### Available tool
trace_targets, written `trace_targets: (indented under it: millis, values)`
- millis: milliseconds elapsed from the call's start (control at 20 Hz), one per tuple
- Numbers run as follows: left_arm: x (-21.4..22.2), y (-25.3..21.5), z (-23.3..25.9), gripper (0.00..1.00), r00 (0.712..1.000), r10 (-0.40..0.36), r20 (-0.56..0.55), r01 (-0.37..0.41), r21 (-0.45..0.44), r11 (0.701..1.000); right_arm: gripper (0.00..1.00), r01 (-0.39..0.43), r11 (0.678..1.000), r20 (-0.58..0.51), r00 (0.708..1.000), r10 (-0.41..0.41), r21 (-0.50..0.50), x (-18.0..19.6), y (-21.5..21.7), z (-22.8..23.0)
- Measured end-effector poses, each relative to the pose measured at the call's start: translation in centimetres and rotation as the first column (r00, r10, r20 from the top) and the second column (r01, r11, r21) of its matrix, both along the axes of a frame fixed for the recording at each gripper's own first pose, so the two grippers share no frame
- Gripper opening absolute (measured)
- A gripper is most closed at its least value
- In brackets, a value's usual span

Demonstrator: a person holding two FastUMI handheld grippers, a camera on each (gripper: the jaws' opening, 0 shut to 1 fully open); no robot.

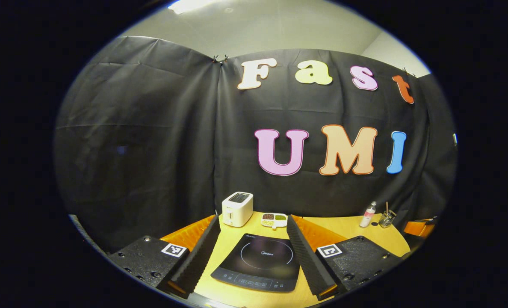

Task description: First push the handle of the pot to place it horizontally, then grasp the pot with both hands and set it on the induction cooktop.

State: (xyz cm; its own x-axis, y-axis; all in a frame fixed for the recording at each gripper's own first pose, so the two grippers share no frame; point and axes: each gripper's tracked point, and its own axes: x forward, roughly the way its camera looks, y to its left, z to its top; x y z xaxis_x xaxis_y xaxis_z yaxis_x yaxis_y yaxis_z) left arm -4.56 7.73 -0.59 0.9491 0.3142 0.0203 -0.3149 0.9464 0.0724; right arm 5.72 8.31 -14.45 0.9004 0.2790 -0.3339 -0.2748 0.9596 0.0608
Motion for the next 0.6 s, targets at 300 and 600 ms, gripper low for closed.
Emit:
trace_targets:
  millis: [300, 600]
  values:
    - [-0.7, 0.6, -0.5, 0.95, 0.999, 0.037, -0.009, -0.037, 0.002, 0.999, 0.07, -0.039, 0.999, -0.09, 0.995, 0.04, 0.02, -0.7, 1.1, -2.7]
    - [-1.3, 1.0, -1.2, 0.95, 0.998, 0.056, -0.027, -0.056, 0.019, 0.998, 0.02, -0.069, 0.997, -0.27, 0.96, 0.072, 0.023, -2.0, 1.6, -9.8]
